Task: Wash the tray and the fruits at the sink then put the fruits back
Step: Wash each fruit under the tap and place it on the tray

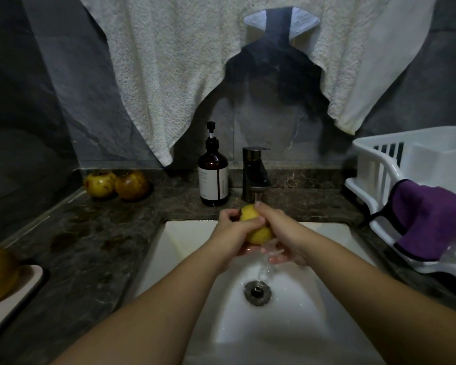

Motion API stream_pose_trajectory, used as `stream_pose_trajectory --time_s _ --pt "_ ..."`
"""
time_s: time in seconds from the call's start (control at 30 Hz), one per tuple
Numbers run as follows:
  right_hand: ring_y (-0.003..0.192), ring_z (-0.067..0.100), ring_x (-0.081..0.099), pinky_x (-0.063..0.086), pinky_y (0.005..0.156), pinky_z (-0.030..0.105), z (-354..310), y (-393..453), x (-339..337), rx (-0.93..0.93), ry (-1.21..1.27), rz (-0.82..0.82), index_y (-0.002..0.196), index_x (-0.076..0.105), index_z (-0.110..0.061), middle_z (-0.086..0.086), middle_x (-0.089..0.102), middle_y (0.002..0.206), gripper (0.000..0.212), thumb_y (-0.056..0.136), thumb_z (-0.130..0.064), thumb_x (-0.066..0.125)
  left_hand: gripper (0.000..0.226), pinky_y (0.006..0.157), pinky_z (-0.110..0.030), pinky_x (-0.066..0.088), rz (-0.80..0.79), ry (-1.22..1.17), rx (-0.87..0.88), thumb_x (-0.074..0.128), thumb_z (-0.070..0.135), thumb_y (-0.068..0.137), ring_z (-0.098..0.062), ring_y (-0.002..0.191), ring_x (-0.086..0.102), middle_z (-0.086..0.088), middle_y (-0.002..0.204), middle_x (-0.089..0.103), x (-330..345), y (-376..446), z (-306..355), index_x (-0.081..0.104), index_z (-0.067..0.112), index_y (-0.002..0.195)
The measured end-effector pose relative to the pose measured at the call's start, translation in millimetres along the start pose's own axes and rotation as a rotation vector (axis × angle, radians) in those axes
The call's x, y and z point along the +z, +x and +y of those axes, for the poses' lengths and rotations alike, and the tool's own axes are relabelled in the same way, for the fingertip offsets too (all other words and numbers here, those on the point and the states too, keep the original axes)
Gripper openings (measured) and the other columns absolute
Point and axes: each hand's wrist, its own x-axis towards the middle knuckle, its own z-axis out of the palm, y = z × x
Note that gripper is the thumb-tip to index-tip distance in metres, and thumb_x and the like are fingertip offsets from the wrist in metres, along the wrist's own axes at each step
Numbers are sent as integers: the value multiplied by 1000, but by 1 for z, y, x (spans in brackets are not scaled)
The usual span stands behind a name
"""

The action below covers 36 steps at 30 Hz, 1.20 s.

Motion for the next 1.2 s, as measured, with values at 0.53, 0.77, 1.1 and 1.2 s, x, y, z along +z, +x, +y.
stream_pose_trajectory --time_s 0.53,0.77,1.1,1.2 --pt "87 20 67 49 56 29 2 -1 -4 -228 12 19 115 60 -46 7 69 110 39 86 -72 56 54 72 -36 63 -187 12 -29 77 60 84 -25 87 78 -7 114 72 -9 6 -3 58 33 127" --pt "71 16 65 46 58 29 1 -1 4 -187 -92 52 116 55 -40 3 69 96 51 89 -80 39 35 94 -57 60 -103 -19 2 63 62 94 -36 108 73 -15 127 66 -6 10 -6 58 40 121" --pt "81 22 68 48 48 25 3 4 7 -282 -21 111 125 51 -33 10 63 110 41 100 -65 43 62 78 -46 65 -11 151 7 54 84 85 -28 87 79 -10 115 71 3 10 -8 54 37 125" --pt "90 23 71 52 60 30 3 3 6 -199 -16 82 132 46 -38 6 64 112 51 96 -73 38 60 72 -43 66 9 193 87 55 82 85 -26 87 78 -5 114 69 4 12 -11 52 39 126"
